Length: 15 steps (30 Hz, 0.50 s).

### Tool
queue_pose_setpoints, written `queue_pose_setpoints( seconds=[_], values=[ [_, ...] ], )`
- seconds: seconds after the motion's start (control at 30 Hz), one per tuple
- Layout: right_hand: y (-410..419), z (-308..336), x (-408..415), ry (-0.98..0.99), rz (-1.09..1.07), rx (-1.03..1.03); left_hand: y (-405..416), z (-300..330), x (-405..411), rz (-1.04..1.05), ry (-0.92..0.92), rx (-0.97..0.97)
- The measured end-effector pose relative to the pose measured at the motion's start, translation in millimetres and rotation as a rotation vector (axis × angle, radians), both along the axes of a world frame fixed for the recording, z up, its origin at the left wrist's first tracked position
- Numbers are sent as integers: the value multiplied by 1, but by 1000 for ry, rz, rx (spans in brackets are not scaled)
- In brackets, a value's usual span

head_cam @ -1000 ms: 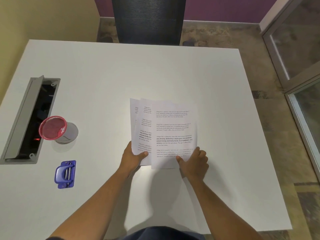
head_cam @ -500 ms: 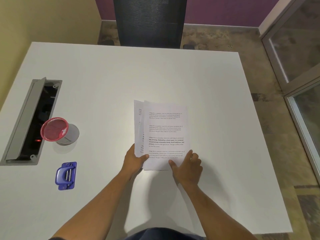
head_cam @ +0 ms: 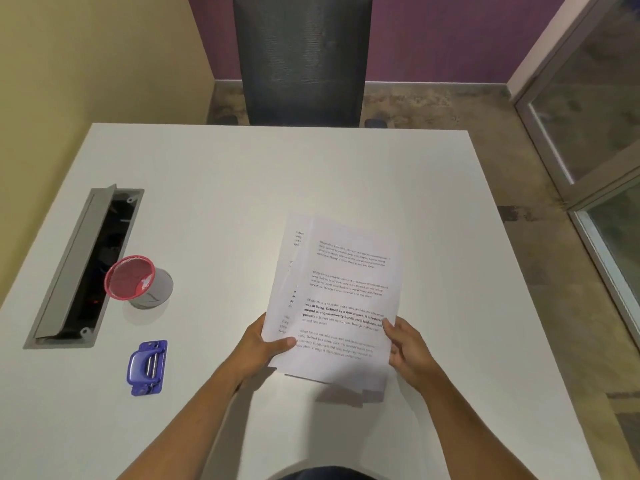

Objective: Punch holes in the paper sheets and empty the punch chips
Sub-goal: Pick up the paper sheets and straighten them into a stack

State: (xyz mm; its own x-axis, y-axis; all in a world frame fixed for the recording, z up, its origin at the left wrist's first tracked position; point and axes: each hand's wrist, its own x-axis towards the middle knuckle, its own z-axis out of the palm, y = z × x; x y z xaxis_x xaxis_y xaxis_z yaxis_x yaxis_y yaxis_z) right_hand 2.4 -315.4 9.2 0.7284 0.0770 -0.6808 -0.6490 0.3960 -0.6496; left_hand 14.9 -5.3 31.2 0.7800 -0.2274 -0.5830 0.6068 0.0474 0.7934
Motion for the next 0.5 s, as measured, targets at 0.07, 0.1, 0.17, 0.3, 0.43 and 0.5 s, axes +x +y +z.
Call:
queue_pose_setpoints(
  seconds=[0.07,0.1,0.17,0.3,0.43,0.5],
  values=[
    [-4,-4,-3,-1,-17,139,1,-3,-6,-40,23,-53],
    [-5,-5,-5,1,-26,188,1,-2,-9,-51,38,-67],
    [-3,-7,-9,8,-2,206,2,-4,-15,-73,53,-73],
    [3,-14,-16,43,74,152,2,-5,-27,-128,55,-38],
    [9,-11,-15,40,120,-1,5,-4,-35,-125,59,-32],
    [11,-4,-9,-12,162,-126,6,-3,-36,-128,59,-52]
  ],
)
